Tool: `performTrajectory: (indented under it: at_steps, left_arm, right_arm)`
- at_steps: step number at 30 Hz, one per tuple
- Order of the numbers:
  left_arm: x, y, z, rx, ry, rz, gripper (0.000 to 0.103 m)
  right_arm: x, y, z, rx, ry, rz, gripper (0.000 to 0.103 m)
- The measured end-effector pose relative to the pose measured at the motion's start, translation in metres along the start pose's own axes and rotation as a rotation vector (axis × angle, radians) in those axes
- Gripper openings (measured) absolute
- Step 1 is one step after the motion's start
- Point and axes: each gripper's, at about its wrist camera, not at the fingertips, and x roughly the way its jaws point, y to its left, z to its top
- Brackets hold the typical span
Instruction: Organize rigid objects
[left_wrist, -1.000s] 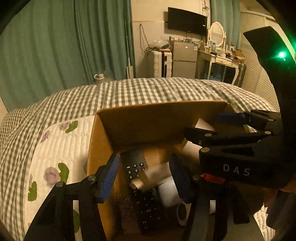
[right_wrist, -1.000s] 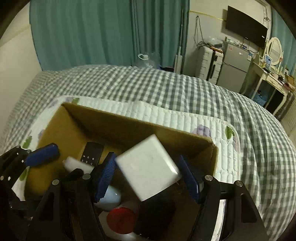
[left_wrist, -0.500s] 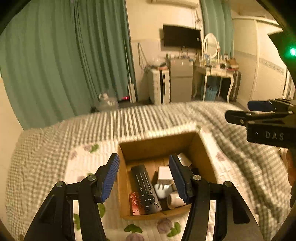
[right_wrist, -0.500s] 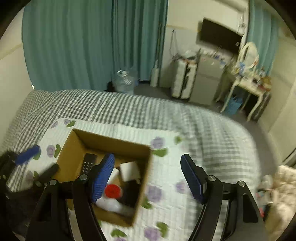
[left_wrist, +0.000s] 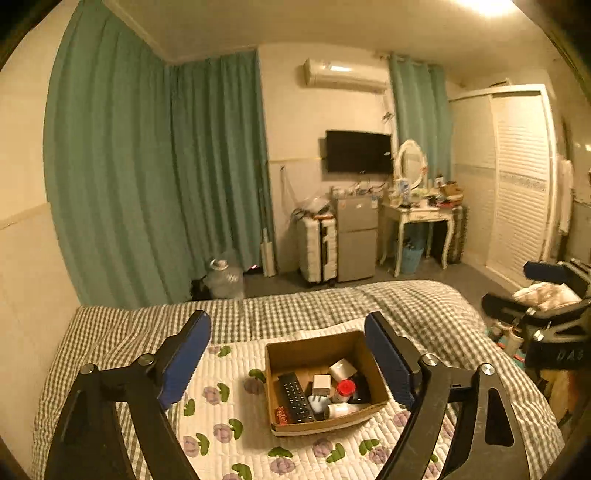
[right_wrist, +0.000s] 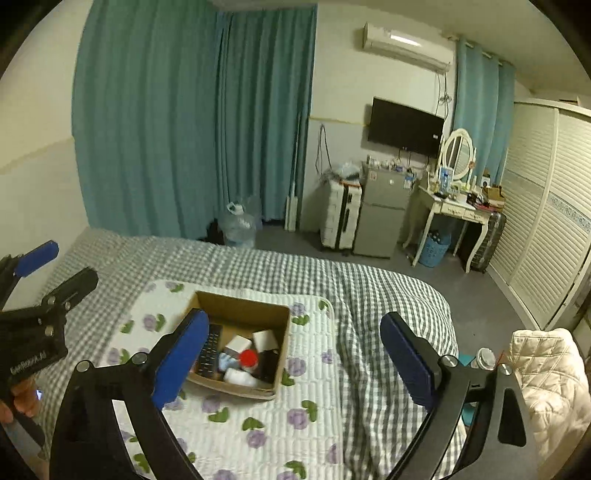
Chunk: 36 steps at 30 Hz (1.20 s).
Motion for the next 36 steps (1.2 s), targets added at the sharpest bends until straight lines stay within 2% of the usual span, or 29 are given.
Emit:
performTrajectory:
  at_steps: [2, 5, 7, 11, 13, 15, 18, 21, 24, 29, 36]
  left_arm:
    - [-0.007, 0.001, -0.004, 0.014, -0.016, 0.018, 0.093]
    - [-0.012, 0.008, -0.015, 0.030, -0.042, 0.039, 0.093]
    - [-0.013, 0.011, -0.026, 0.025, -0.063, 0.045, 0.094]
    - [-0.008, 0.025, -0.056, -0.039, -0.081, 0.011, 0.096]
    - [0.000, 0.028, -0.074, -0.062, -0.069, 0.003, 0.096]
    - [0.012, 0.027, -0.093, -0.065, -0.049, 0.012, 0.096]
    - [0.029, 0.022, -0.117, -0.059, -0.045, 0.024, 0.096]
    - [0.042, 0.018, -0.139, -0.063, -0.020, 0.023, 0.096]
    - [0.054, 0.016, -0.162, -0.045, 0.007, 0.038, 0.096]
    - [0.062, 0.012, -0.177, -0.050, 0.018, 0.023, 0.096]
    - [0.064, 0.012, -0.182, -0.051, 0.029, 0.032, 0.096]
  right_arm:
    - [-0.010, 0.008, -0.009, 0.010, -0.010, 0.005, 0.103]
    - [-0.020, 0.019, -0.023, 0.029, -0.057, 0.057, 0.103]
    - [-0.021, 0.024, -0.029, 0.046, -0.102, 0.053, 0.103]
    - [-0.020, 0.035, -0.051, 0.056, -0.231, 0.032, 0.103]
    - [-0.010, 0.043, -0.064, 0.048, -0.269, 0.018, 0.103]
    - [0.007, 0.051, -0.081, 0.048, -0.270, 0.017, 0.103]
    - [0.043, 0.056, -0.106, 0.048, -0.220, 0.023, 0.103]
    - [0.064, 0.059, -0.134, 0.021, -0.246, -0.044, 0.103]
    - [0.091, 0.048, -0.161, 0.065, -0.183, -0.067, 0.103]
    - [0.112, 0.032, -0.173, 0.145, -0.112, -0.036, 0.103]
    - [0.094, 0.042, -0.167, 0.092, -0.167, -0.035, 0.103]
